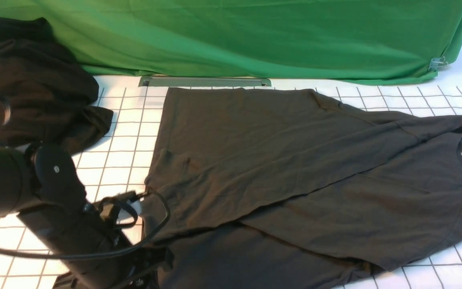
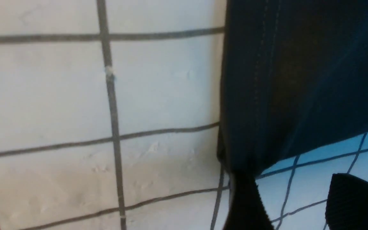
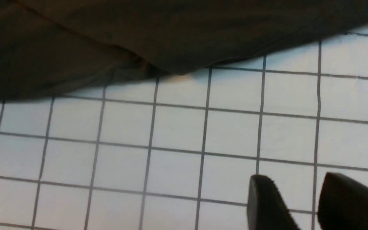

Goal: Fold a long-sleeved shirt over a white checkered tablecloth.
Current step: 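Grasp the near edge of the shirt at its hem and shoulder corners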

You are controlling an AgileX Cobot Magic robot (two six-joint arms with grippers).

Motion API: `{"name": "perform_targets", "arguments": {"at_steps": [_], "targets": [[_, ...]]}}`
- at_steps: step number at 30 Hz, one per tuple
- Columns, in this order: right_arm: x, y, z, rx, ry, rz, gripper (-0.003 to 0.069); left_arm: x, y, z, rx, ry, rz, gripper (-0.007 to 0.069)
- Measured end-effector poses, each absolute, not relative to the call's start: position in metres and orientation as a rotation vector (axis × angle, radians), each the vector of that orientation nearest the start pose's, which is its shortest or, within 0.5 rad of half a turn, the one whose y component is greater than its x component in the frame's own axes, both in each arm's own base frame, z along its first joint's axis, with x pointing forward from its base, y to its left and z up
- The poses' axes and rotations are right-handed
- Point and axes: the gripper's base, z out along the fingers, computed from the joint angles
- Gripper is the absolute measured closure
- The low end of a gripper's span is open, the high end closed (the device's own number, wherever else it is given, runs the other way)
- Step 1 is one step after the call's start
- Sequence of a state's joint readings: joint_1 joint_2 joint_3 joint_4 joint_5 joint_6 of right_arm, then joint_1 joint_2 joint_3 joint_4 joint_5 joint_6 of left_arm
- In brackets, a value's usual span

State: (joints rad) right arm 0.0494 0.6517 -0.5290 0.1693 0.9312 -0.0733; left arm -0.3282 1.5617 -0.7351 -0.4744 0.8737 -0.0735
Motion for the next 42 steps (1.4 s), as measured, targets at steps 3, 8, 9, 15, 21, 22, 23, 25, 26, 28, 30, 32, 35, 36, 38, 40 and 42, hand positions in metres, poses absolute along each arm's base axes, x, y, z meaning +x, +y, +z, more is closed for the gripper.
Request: {"name": "perform_targets", "arguments": {"at_steps": [3,8,9,15,21,22,23,25,26,28,30,32,35,36,38,40,42], "targets": [[0.101,0.017,0.263,-0.080,2.531,0.203,0.0418,0.207,-0.104,0.161,-0.108,3.227,-0.531,0.0284],[0.101,0.017,0.263,-0.079,2.526,0.202,0.0418,0.206,-0.103,0.157,-0.129,3.214,-0.525,0.0284],[0.101,0.017,0.263,-0.079,2.526,0.202,0.0418,0.207,-0.103,0.157,-0.134,3.204,-0.526,0.0284],[0.101,0.017,0.263,-0.079,2.526,0.202,0.0418,0.212,-0.105,0.157,-0.190,3.143,-0.561,0.0284],[0.101,0.017,0.263,-0.079,2.526,0.202,0.0418,0.213,-0.105,0.157,-0.155,3.132,-0.566,0.0302],[0.101,0.017,0.263,-0.079,2.526,0.202,0.0418,0.213,-0.105,0.157,-0.149,3.129,-0.566,0.0312],[0.101,0.017,0.263,-0.079,2.526,0.202,0.0418,0.213,-0.105,0.157,-0.140,3.126,-0.565,0.0330],[0.101,0.017,0.263,-0.079,2.526,0.202,0.0418,0.213,-0.105,0.157,-0.113,3.120,-0.566,0.0392],[0.101,0.017,0.263,-0.079,2.526,0.202,0.0418,0.213,-0.105,0.157,-0.105,3.119,-0.567,0.0432],[0.101,0.017,0.263,-0.079,2.526,0.202,0.0418,0.214,-0.105,0.157,-0.073,3.115,-0.569,0.0519],[0.101,0.017,0.263,-0.079,2.526,0.202,0.0418,0.214,-0.105,0.157,-0.045,3.108,-0.567,0.0585],[0.101,0.017,0.263,-0.081,2.526,0.202,0.0418,0.214,-0.105,0.157,-0.037,3.105,-0.567,0.0609],[0.101,0.018,0.263,-0.084,2.526,0.212,0.0418,0.214,-0.105,0.159,-0.028,3.095,-0.567,0.0611],[0.101,0.020,0.263,-0.102,2.527,0.220,0.0418,0.214,-0.105,0.161,-0.021,3.086,-0.568,0.0611],[0.101,0.024,0.262,-0.161,2.532,0.238,0.0415,0.214,-0.103,0.166,-0.016,3.077,-0.573,0.0611],[0.104,0.030,0.261,-0.238,2.537,0.263,0.0385,0.215,-0.098,0.178,-0.013,3.065,-0.589,0.0611],[0.107,0.036,0.259,-0.300,2.540,0.277,0.0346,0.218,-0.092,0.188,-0.034,3.040,-0.600,0.0611]]}}
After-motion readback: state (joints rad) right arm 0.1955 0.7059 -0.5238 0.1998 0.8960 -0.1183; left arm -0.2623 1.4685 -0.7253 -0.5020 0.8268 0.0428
